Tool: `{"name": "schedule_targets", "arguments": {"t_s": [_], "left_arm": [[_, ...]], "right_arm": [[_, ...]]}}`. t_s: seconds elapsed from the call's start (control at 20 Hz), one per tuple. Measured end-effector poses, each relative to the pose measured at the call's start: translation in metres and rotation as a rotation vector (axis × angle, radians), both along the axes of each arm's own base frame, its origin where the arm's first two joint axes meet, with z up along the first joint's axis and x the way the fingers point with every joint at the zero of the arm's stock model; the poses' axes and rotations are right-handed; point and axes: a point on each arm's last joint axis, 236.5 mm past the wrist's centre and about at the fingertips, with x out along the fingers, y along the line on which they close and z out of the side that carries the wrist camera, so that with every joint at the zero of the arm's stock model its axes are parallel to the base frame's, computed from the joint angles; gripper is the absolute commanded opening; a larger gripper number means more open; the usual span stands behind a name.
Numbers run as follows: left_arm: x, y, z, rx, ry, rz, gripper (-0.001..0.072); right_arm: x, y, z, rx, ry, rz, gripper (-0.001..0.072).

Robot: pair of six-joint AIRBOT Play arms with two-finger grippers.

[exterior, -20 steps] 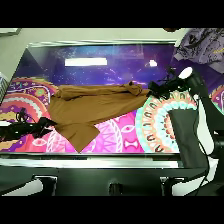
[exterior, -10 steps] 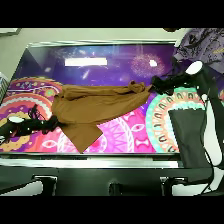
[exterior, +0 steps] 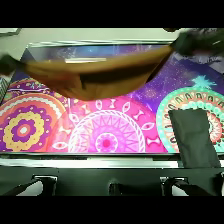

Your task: Fold the clothes and pants, and hang the long-sleeved shirts on hangers.

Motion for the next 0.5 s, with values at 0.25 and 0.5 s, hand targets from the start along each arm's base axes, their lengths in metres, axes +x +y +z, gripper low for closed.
{"name": "schedule_targets", "arguments": {"t_s": [0.25, 0.5], "left_arm": [[-0.106, 0.010, 0.148, 0.190, -0.274, 0.160, 0.0013], [-0.183, 0.015, 0.189, 0.239, -0.367, 0.281, 0.0013]], "right_arm": [[-0.125, -0.016, 0.122, -0.020, -0.310, -0.104, 0.0035], [-0.192, -0.030, 0.152, 0.009, -0.391, -0.194, 0.0035]]}}
